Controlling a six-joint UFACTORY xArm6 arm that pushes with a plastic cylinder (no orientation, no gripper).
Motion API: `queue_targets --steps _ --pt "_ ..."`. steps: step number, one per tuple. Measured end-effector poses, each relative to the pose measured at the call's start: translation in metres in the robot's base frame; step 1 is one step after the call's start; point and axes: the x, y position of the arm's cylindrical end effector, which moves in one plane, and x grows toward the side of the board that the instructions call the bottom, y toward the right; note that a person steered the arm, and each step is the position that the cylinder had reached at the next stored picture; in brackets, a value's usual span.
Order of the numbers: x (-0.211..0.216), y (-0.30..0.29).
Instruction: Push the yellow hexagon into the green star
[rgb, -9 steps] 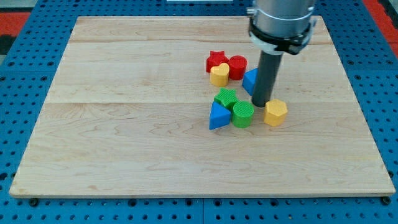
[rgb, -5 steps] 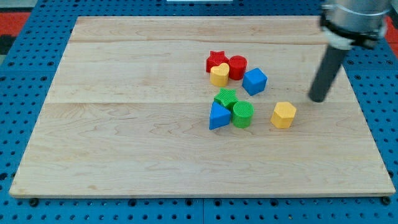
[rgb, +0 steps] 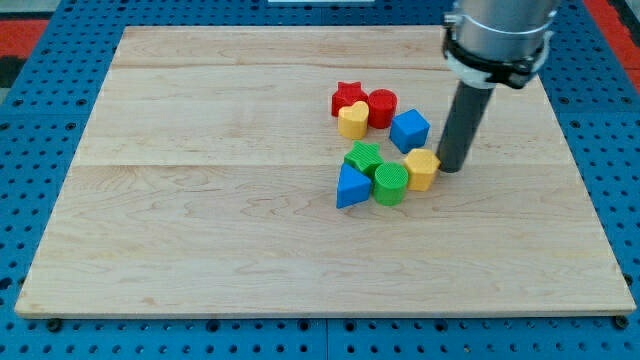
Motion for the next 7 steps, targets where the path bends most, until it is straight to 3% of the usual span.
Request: queue_targets --steps 1,2,5,7 --pt "0.065 -0.011" --pt "0.089 -0.012" --pt "0.002 -0.033" --pt "-0.009 -0.04"
